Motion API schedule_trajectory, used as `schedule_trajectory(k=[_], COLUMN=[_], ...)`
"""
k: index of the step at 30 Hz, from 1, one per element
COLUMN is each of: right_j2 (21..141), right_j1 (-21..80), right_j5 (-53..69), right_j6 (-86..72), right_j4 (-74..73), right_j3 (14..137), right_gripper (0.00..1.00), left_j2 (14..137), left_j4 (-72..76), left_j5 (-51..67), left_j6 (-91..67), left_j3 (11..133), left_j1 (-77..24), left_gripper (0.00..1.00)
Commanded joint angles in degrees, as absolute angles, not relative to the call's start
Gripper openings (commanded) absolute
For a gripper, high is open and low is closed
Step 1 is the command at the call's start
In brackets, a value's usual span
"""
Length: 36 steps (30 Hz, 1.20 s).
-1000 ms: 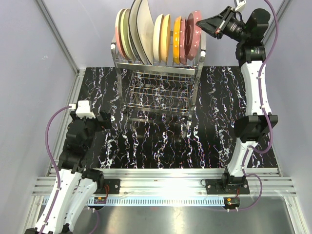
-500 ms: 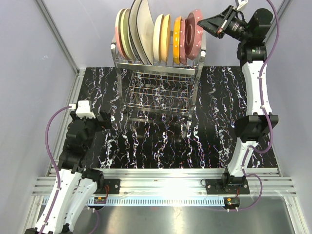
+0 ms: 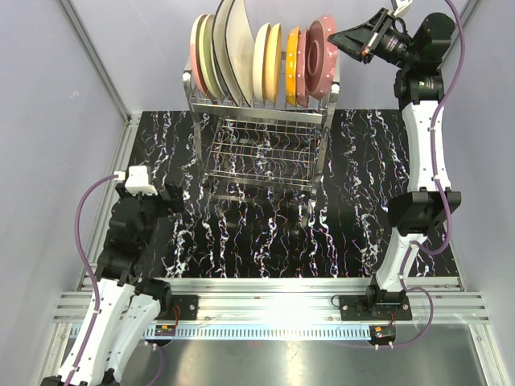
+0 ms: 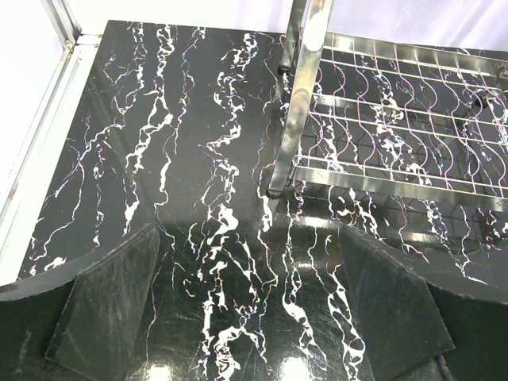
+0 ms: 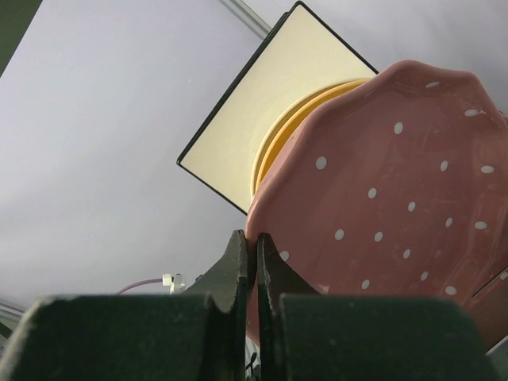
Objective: Unload the plates from the dish rack
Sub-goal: Grab a plate with the right arm
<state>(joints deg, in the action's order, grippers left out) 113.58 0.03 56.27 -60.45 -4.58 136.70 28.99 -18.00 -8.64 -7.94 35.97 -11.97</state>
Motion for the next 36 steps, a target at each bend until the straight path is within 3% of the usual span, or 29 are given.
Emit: schedule_trajectory(k=[1, 18, 36], right_j2=[106.1, 104.2, 101.6], right_j1=[0.4, -2.0, -6.5], right_j5=[57.0, 55.3, 57.5], right_j6=[-61.1, -61.1, -70.3], right_j4=[1.8, 0.4, 8.2], right_j3=[141.2, 140.2, 140.8], right_gripper=[0.00, 0.00, 0.00], left_j2=[28.8, 28.6, 28.6], left_j4=[-16.6, -16.6, -16.5], left_j5=[-7.8, -7.4, -7.5], left_j6=[-7.2, -7.3, -7.2], left_j3=[37.4, 37.4, 37.4], left_j1=[-12.0, -12.1, -12.0], left_gripper=[0.99, 0.99, 0.99])
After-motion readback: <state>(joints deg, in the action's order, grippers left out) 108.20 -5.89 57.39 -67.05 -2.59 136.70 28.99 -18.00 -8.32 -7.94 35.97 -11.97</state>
